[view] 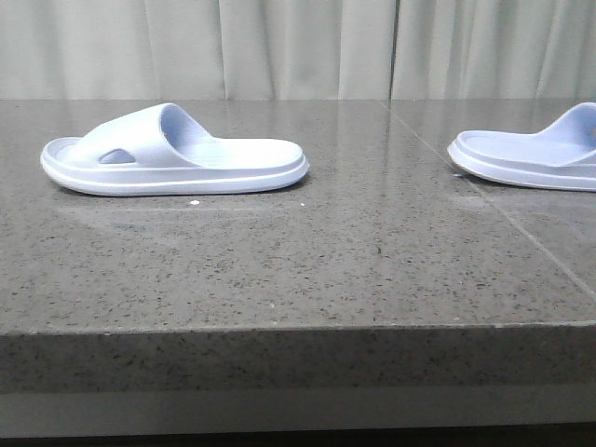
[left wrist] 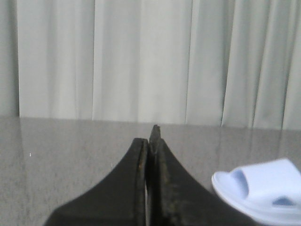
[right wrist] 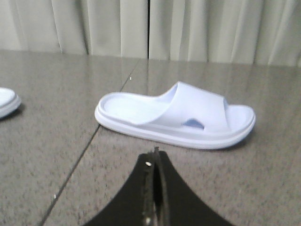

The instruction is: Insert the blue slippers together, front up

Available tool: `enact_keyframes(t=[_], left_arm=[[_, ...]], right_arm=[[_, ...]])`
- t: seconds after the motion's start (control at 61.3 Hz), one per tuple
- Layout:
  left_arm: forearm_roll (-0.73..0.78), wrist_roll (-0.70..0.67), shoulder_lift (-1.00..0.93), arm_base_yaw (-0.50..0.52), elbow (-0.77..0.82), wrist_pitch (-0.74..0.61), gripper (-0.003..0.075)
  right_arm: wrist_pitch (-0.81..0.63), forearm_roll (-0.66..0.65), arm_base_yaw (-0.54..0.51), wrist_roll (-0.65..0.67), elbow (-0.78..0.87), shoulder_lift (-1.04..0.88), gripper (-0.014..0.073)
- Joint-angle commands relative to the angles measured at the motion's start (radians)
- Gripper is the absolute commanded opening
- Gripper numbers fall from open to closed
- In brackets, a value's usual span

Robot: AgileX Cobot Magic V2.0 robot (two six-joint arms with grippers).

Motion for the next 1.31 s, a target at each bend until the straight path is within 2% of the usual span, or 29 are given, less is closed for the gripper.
enact_keyframes(t=[0.0,0.326,0.539,0.734,0.979,1.061,1.142,1.208,1.289], left_arm=[[-0.01,-0.009,0.034,0.003,-0.122,-0.03,-0.002],[-0.01,-0.009,0.308,0.003,-0.41,0.243,-0.002],[-0.022,-0.009,0.471,0.003,-0.454,0.389,-0.002],[-0.088,-0.009,0.561,0.003,-0.454,0.413,-0.002],[-0.1,-0.009,0.623,0.003,-0.454,0.409,-0.002],[-0.1,-0.009,0.637,0.003,-0.454,0.409,-0.0013],[-0.098,-0.009,0.652,0.003,-0.454,0.407,0.0059],[-0.096,-0.009,0.663,0.003,-0.454,0.404,0.016],[-0.096,-0.009,0.673,0.003,-0.454,0.401,0.0318]], right_arm=[[-0.061,-0.02,0.001,-0.011,-0.098,-0.004,-0.0069],[0.156,-0.035,0.001,-0.018,-0.375,0.259,-0.0069],[0.214,-0.025,0.001,-0.018,-0.42,0.443,-0.0069],[0.231,-0.025,0.001,-0.018,-0.42,0.528,-0.0069],[0.238,-0.025,0.001,-0.018,-0.42,0.539,-0.0058],[0.241,-0.025,0.001,-0.018,-0.42,0.539,0.002],[0.241,-0.025,0.001,-0.018,-0.42,0.539,0.0216],[0.241,-0.025,0.001,-0.018,-0.42,0.539,0.0366],[0.241,-0.025,0.001,-0.018,-0.42,0.539,0.0489]])
